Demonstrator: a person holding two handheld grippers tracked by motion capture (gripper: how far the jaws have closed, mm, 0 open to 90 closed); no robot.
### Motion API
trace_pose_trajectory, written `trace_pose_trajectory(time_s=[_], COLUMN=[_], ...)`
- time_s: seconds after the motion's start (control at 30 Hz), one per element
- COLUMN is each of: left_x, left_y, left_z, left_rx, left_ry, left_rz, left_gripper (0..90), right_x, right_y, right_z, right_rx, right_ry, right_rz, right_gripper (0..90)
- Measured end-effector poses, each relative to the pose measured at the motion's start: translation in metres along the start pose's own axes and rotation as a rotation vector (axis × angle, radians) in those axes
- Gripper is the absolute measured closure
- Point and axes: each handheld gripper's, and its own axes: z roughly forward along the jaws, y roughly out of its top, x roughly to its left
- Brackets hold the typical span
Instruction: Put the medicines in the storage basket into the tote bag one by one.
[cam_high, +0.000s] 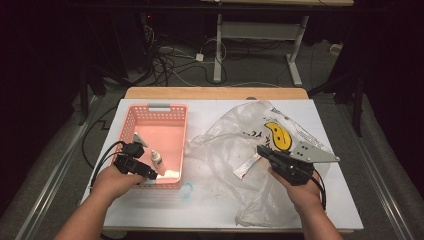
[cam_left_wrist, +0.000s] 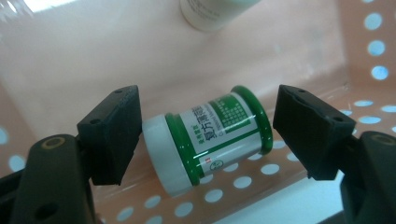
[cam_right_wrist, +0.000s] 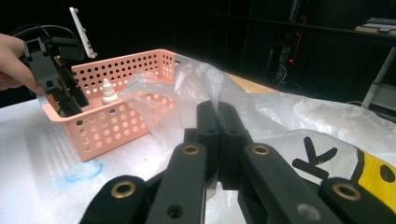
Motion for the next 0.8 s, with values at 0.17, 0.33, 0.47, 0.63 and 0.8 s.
trace_pose_trajectory(time_s=[0.17, 0.33, 0.47, 0.63, 0.8], left_x=[0.0002, -0.002, -0.0025, -0.0053, -0.0042], left_y=[0.0014, 0.0006, -0.0002, -0.0021, -0.006], left_z=[0.0006, -0.0004, -0.0014, -0.0046, -0.0082], left_rx=[0.013, -0.013, -0.032, -0.069, -0.098], left_ry=[-0.012, -0.011, -0.007, 0.025, 0.034], left_rz=[-0.004, 0.009, 0.014, 0.034, 0.053], left_gripper=[26.9, 31.3, 32.0, 33.5, 34.5], right_x=[0.0003, 0.0002, 0.0004, 0.0001, 0.0003], right_y=[0.0003, 0.0007, 0.0006, 0.0008, 0.0009], right_z=[0.0002, -0.0005, -0.0005, -0.0014, -0.0014], right_rx=[0.001, 0.0, 0.0, -0.001, -0.002], right_ry=[-0.001, -0.002, -0.001, -0.002, -0.003], right_rz=[-0.002, -0.003, -0.004, 0.0, 0.001], right_gripper=[90.0, 90.0, 90.0, 90.0, 90.0])
